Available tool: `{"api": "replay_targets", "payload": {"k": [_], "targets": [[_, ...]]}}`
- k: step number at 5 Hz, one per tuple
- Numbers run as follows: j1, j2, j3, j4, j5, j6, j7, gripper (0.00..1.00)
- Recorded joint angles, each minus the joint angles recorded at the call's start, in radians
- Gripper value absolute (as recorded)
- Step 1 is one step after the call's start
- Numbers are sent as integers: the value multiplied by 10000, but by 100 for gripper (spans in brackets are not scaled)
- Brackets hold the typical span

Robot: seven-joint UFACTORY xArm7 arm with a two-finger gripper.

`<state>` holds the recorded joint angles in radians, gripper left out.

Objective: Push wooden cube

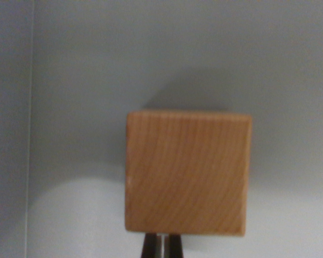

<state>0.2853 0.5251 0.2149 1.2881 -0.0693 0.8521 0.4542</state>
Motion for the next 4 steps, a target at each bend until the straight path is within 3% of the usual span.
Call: {"api": "replay_targets", "payload": {"k": [1,2,3,4], "targets": [[0,0,0,0,0,0,0,100],[-1,219,-37,376,-13,158,-56,100],[-1,219,-37,376,-13,158,-56,100],[-3,473,-79,810,-28,340,-121,100]]}}
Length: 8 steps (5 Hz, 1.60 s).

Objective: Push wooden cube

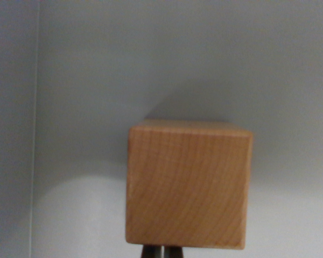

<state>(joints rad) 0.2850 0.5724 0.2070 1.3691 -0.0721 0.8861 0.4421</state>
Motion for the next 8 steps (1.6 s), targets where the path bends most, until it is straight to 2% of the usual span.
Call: {"api": "replay_targets", "payload": {"k": [1,2,3,4,5,6,7,8], "targets": [[0,0,0,0,0,0,0,100],[-2,265,-44,454,-16,191,-68,100],[-2,265,-44,454,-16,191,-68,100],[-3,539,-90,923,-32,387,-139,100],[-3,539,-90,923,-32,387,-139,100],[-5,815,-136,1397,-49,586,-210,100],[-5,815,-136,1397,-49,586,-210,100],[-7,1076,-180,1844,-64,774,-277,100]]}}
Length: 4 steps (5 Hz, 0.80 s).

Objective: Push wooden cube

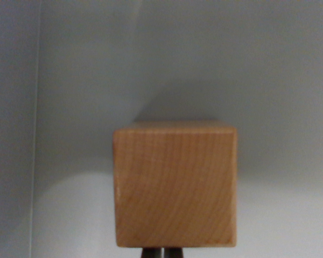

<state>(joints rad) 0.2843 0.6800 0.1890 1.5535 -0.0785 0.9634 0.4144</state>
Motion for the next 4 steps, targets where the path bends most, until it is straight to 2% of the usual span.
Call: {"api": "replay_targets", "payload": {"k": [1,2,3,4], "targets": [[0,0,0,0,0,0,0,100],[-2,263,-44,451,-16,189,-68,100],[-2,263,-44,451,-16,189,-68,100],[-3,510,-85,874,-30,367,-131,100]]}}
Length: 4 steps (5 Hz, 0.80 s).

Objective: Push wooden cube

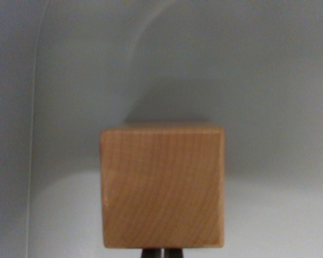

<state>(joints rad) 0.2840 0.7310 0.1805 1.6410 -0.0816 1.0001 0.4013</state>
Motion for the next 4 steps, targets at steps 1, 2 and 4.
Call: {"api": "replay_targets", "payload": {"k": [1,2,4], "targets": [[0,0,0,0,0,0,0,100],[-1,225,-38,385,-13,162,-58,100],[-3,421,-70,722,-25,303,-108,100]]}}
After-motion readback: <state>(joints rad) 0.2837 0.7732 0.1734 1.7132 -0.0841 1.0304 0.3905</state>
